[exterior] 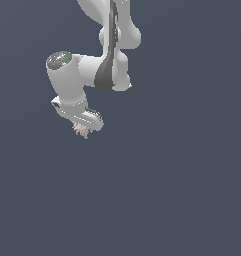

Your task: Pick up the object and move it to a goal position.

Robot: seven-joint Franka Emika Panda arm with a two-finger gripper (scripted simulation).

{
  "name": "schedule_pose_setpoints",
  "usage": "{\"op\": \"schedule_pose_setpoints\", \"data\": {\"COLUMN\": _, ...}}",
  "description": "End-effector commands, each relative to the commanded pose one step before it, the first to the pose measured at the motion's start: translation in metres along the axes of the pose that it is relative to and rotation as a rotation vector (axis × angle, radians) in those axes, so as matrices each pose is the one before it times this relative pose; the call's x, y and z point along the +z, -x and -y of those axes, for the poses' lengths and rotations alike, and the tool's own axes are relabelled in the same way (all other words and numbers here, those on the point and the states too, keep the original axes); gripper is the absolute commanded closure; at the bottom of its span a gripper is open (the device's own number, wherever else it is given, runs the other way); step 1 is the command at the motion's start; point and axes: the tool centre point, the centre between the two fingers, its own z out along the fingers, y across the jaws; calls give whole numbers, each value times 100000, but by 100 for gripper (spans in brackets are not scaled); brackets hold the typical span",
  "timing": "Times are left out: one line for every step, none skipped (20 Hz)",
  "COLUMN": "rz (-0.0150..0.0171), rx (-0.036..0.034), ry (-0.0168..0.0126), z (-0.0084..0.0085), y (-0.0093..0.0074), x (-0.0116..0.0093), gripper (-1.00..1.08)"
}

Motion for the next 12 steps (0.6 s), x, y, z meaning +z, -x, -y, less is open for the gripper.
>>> {"op": "schedule_pose_setpoints", "data": {"rz": 63, "rx": -61, "ry": 2, "z": -1781, "y": -1237, "x": -2107, "gripper": 108}}
{"op": "schedule_pose_setpoints", "data": {"rz": 0, "rx": 0, "ry": 0, "z": -620, "y": -466, "x": -736, "gripper": 108}}
{"op": "schedule_pose_setpoints", "data": {"rz": 0, "rx": 0, "ry": 0, "z": -575, "y": -438, "x": -683, "gripper": 108}}
{"op": "schedule_pose_setpoints", "data": {"rz": -8, "rx": -14, "ry": 67, "z": -509, "y": -409, "x": -632, "gripper": 108}}
{"op": "schedule_pose_setpoints", "data": {"rz": 0, "rx": 0, "ry": 0, "z": -487, "y": -385, "x": -580, "gripper": 108}}
{"op": "schedule_pose_setpoints", "data": {"rz": 0, "rx": 0, "ry": 0, "z": -444, "y": -358, "x": -530, "gripper": 108}}
{"op": "schedule_pose_setpoints", "data": {"rz": 0, "rx": 0, "ry": 0, "z": -403, "y": -331, "x": -482, "gripper": 108}}
{"op": "schedule_pose_setpoints", "data": {"rz": 0, "rx": 0, "ry": 0, "z": -364, "y": -302, "x": -434, "gripper": 108}}
{"op": "schedule_pose_setpoints", "data": {"rz": 0, "rx": 0, "ry": 0, "z": -324, "y": -272, "x": -388, "gripper": 108}}
{"op": "schedule_pose_setpoints", "data": {"rz": 0, "rx": 0, "ry": 0, "z": -285, "y": -243, "x": -341, "gripper": 108}}
{"op": "schedule_pose_setpoints", "data": {"rz": 0, "rx": 0, "ry": 0, "z": -246, "y": -214, "x": -295, "gripper": 108}}
{"op": "schedule_pose_setpoints", "data": {"rz": 0, "rx": 0, "ry": 0, "z": -208, "y": -187, "x": -251, "gripper": 108}}
